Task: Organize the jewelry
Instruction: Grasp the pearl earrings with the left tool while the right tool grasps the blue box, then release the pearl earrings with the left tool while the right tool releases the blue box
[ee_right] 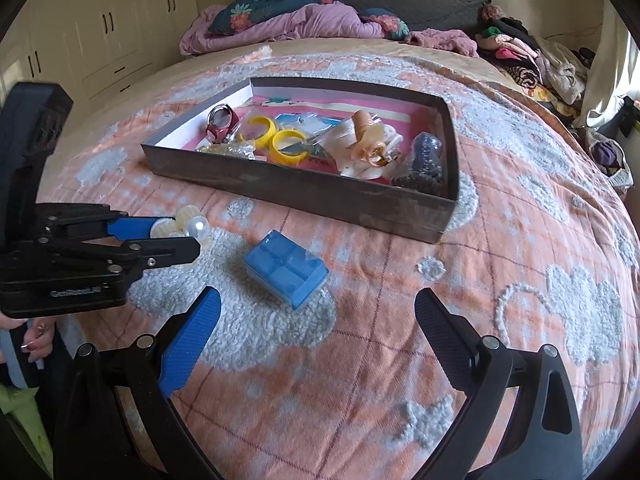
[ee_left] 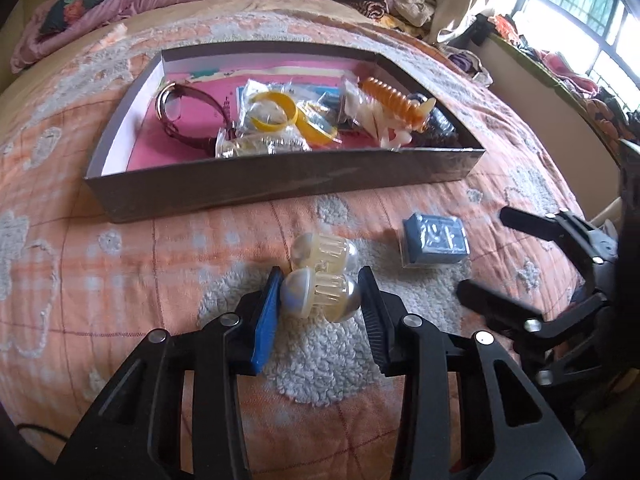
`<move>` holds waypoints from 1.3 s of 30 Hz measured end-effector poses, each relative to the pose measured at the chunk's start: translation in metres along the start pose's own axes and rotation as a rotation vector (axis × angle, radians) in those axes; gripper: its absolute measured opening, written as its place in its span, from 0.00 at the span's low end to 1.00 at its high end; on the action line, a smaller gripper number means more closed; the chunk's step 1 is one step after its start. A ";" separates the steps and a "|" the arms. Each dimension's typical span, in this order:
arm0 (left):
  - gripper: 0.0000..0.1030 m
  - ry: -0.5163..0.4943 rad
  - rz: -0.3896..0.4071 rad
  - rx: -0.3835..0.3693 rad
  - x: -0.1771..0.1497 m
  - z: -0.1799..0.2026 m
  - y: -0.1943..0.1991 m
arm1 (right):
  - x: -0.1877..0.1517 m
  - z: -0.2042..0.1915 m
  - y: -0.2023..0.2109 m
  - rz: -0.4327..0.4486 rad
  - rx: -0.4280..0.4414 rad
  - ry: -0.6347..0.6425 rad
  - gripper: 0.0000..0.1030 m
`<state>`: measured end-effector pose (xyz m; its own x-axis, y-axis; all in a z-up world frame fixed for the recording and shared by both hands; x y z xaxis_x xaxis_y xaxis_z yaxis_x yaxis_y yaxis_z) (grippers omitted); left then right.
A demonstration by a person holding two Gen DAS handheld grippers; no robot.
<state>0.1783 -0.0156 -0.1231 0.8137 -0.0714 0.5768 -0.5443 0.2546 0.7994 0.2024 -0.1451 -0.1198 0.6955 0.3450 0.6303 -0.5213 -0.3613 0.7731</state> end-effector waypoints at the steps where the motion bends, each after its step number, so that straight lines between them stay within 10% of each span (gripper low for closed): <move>1: 0.29 0.003 0.005 -0.001 0.001 -0.001 0.001 | 0.000 -0.001 -0.003 -0.006 -0.001 0.003 0.94; 6: 0.29 0.016 0.039 0.007 0.008 -0.008 0.015 | 0.002 -0.011 -0.021 -0.032 0.027 0.007 0.80; 9: 0.29 0.022 0.052 0.004 0.013 -0.011 0.021 | 0.002 -0.015 -0.028 -0.036 0.027 0.013 0.50; 39: 0.29 0.029 0.208 0.032 0.085 -0.031 0.076 | 0.088 0.000 0.059 0.190 0.095 -0.049 0.50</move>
<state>0.2127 0.0275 -0.0183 0.6885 0.0072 0.7252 -0.7069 0.2299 0.6689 0.2328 -0.1365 -0.0183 0.6139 0.2213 0.7577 -0.5976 -0.4968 0.6293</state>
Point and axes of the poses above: each gripper's, at about its wrist camera, not at the fingertips, and y roughly against the way its jaws point, z to its right, x to its top, the point moved 5 cm from there along -y, roughly the way its jaws point, and after that the axes turned 3 degrees about -y, right-handed, at the moved point
